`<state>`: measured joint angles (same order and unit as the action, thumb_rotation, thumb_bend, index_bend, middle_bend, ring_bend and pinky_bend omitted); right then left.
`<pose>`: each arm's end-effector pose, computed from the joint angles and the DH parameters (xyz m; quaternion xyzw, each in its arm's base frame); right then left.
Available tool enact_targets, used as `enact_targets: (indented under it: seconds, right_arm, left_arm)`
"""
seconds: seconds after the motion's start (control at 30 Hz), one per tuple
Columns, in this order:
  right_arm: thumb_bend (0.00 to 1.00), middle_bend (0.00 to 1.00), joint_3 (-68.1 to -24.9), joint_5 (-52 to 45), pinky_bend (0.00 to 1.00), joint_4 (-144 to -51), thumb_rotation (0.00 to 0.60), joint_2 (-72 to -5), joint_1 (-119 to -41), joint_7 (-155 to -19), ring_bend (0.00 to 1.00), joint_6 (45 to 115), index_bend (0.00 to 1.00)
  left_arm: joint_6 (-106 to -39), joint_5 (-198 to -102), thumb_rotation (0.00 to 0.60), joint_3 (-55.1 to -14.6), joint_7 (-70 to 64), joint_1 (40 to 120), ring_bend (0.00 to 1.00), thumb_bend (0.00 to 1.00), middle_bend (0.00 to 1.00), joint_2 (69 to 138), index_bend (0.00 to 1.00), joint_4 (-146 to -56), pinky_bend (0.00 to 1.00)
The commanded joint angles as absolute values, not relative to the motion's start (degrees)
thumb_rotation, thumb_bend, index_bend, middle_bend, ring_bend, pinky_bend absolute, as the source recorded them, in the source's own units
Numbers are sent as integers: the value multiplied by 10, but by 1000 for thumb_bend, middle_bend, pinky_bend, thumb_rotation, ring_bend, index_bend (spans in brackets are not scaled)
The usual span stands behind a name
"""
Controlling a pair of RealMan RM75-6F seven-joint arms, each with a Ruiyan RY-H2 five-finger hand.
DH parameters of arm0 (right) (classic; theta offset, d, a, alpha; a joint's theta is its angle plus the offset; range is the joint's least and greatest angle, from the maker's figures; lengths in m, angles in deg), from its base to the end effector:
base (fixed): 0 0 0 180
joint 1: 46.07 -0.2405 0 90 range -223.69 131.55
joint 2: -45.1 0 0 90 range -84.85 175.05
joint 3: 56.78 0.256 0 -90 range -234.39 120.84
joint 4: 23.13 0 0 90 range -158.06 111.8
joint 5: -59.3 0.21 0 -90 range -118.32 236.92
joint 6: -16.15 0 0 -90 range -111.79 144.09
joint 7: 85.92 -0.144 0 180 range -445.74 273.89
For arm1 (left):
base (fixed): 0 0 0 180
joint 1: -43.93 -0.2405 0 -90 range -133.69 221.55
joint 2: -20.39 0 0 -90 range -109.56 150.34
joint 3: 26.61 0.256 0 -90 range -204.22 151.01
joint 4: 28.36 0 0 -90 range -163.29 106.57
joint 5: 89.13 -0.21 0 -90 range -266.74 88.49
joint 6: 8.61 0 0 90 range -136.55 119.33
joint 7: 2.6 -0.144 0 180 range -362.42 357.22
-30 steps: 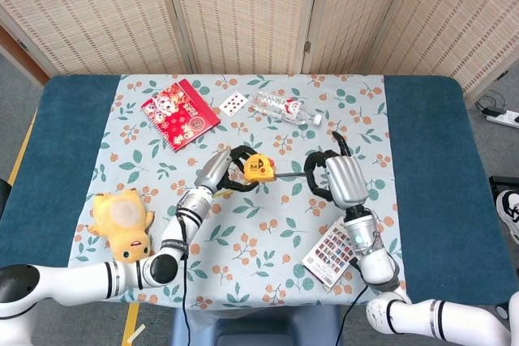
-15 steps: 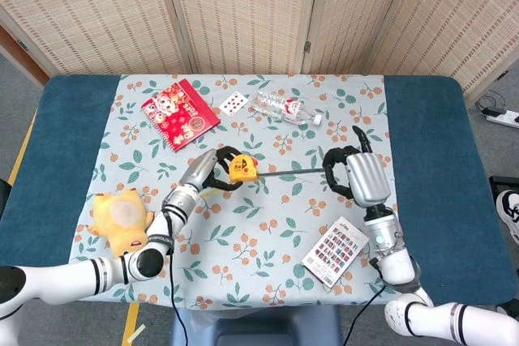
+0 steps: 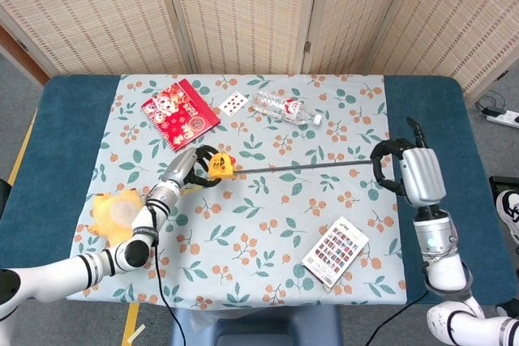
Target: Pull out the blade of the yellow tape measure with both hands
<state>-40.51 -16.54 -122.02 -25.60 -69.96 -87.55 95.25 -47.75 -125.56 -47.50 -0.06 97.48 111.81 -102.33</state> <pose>-0.1962 -0.3043 0.1434 0.5393 -0.3877 0.5659 0.4885 -0.1194 0.4200 -0.0205 -0.5516 -0.6482 -0.4162 0.3198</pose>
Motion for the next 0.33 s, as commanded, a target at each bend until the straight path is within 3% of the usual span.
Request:
enact_targets:
  seconds: [0.03, 0.33]
  right_arm:
    - [690, 591, -407, -173, 0, -1221, 600, -236, -683, -896, 473, 965, 673]
    - [695, 592, -414, -185, 0, -1217, 600, -220, -664, -923, 475, 975, 673]
  left_arm:
    - [-470, -1259, 600, -471, 5, 971, 479, 524, 527, 1116, 576, -1015, 147]
    - [-462, -1268, 600, -471, 19, 967, 479, 525, 527, 1114, 577, -1007, 147]
